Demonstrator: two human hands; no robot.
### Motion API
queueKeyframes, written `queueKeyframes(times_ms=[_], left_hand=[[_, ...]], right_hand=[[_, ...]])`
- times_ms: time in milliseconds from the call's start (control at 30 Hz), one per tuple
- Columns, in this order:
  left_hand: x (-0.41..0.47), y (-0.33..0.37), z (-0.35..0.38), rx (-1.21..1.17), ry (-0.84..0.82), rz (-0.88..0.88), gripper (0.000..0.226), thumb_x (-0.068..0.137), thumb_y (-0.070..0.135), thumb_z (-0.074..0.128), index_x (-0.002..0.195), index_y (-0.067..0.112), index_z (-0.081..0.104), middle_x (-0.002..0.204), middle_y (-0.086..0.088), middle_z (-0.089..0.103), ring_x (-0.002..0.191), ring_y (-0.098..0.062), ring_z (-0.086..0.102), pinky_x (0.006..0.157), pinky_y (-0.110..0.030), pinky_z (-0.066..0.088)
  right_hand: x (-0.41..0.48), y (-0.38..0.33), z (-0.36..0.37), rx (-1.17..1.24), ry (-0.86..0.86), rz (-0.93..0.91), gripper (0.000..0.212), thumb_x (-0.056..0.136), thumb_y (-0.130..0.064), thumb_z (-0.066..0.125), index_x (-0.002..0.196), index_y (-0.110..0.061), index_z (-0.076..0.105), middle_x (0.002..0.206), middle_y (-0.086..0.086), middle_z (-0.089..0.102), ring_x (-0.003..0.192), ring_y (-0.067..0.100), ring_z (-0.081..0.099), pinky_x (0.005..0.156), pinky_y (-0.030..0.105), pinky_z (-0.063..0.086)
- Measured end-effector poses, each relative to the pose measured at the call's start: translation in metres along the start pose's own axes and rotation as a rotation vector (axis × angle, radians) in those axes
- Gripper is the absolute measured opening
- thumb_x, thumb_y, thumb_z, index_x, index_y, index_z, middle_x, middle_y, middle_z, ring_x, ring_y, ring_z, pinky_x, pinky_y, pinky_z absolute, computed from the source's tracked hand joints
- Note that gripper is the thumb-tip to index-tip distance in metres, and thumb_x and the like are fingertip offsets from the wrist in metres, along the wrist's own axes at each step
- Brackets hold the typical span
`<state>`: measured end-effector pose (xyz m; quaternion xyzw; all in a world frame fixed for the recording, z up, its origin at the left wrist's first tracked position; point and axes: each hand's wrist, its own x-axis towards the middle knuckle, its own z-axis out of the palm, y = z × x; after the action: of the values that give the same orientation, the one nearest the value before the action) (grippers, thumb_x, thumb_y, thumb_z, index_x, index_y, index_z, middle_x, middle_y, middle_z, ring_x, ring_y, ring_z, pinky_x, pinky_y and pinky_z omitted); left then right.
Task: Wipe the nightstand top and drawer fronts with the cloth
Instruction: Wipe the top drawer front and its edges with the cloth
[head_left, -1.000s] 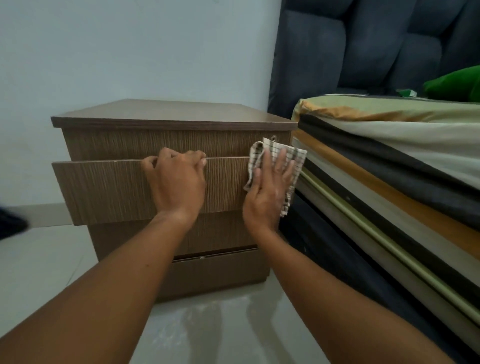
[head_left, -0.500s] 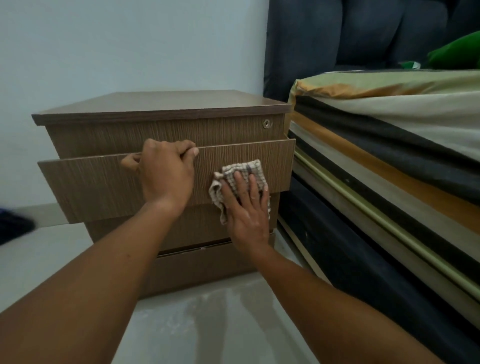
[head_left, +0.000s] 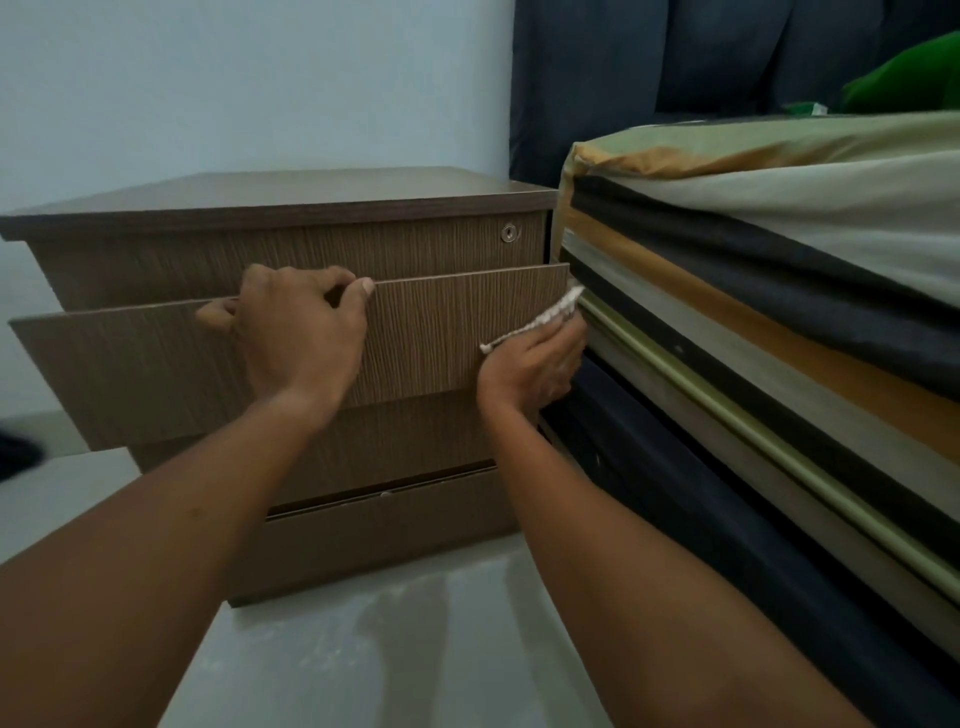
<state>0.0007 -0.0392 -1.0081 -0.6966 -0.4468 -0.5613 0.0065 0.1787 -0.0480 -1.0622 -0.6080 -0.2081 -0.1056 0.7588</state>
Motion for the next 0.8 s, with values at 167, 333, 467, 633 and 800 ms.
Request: queueKeyframes(times_ms=[167, 333, 467, 633, 800], left_hand=[[-0.011, 0.007, 0.014, 0.070, -0.047, 0.027, 0.044, 0.092, 0.057, 0.046, 0.102, 0.028, 0.078, 0.080, 0.003, 0.074, 0.096, -0.026, 0.063, 0.092, -0.056, 0.045], [-0.011, 0.039, 0.027, 0.102, -0.095, 0.060, 0.035, 0.100, 0.044, 0.048, 0.097, 0.029, 0.079, 0.086, 0.003, 0.075, 0.100, -0.023, 0.060, 0.087, -0.040, 0.024], [-0.032, 0.039, 0.039, 0.028, -0.282, 0.178, 0.041, 0.102, 0.046, 0.042, 0.085, 0.027, 0.075, 0.076, 0.008, 0.069, 0.086, -0.014, 0.061, 0.085, -0.037, 0.024], [-0.042, 0.013, 0.039, 0.262, -0.146, 0.048, 0.042, 0.099, 0.044, 0.044, 0.133, 0.028, 0.062, 0.147, 0.004, 0.053, 0.137, -0.022, 0.041, 0.104, -0.050, 0.024], [-0.045, 0.005, 0.049, -0.009, -0.178, -0.229, 0.031, 0.104, 0.039, 0.041, 0.121, 0.034, 0.067, 0.115, -0.002, 0.071, 0.107, -0.029, 0.062, 0.096, -0.047, 0.049]], right_hand=[[0.003, 0.031, -0.035, 0.092, -0.102, 0.373, 0.034, 0.112, -0.030, 0.028, 0.120, -0.011, 0.054, 0.103, 0.004, 0.058, 0.077, 0.006, 0.053, 0.056, 0.021, 0.032], [0.019, 0.021, -0.061, 0.141, 0.109, 0.566, 0.036, 0.111, -0.039, 0.027, 0.115, -0.017, 0.055, 0.103, 0.006, 0.063, 0.068, 0.009, 0.055, 0.054, 0.025, 0.043], [0.041, 0.015, -0.078, 0.031, 0.243, -0.079, 0.035, 0.107, -0.032, 0.030, 0.113, -0.016, 0.061, 0.102, 0.000, 0.064, 0.092, 0.020, 0.060, 0.083, 0.044, 0.051], [0.055, 0.044, -0.097, -0.477, -0.214, -0.542, 0.031, 0.107, -0.032, 0.038, 0.122, -0.021, 0.063, 0.129, 0.000, 0.058, 0.132, 0.023, 0.045, 0.120, 0.049, 0.024], [0.059, 0.042, -0.092, -0.576, -0.284, -0.813, 0.027, 0.106, -0.032, 0.042, 0.107, -0.020, 0.066, 0.104, 0.000, 0.063, 0.103, 0.024, 0.053, 0.105, 0.043, 0.037]])
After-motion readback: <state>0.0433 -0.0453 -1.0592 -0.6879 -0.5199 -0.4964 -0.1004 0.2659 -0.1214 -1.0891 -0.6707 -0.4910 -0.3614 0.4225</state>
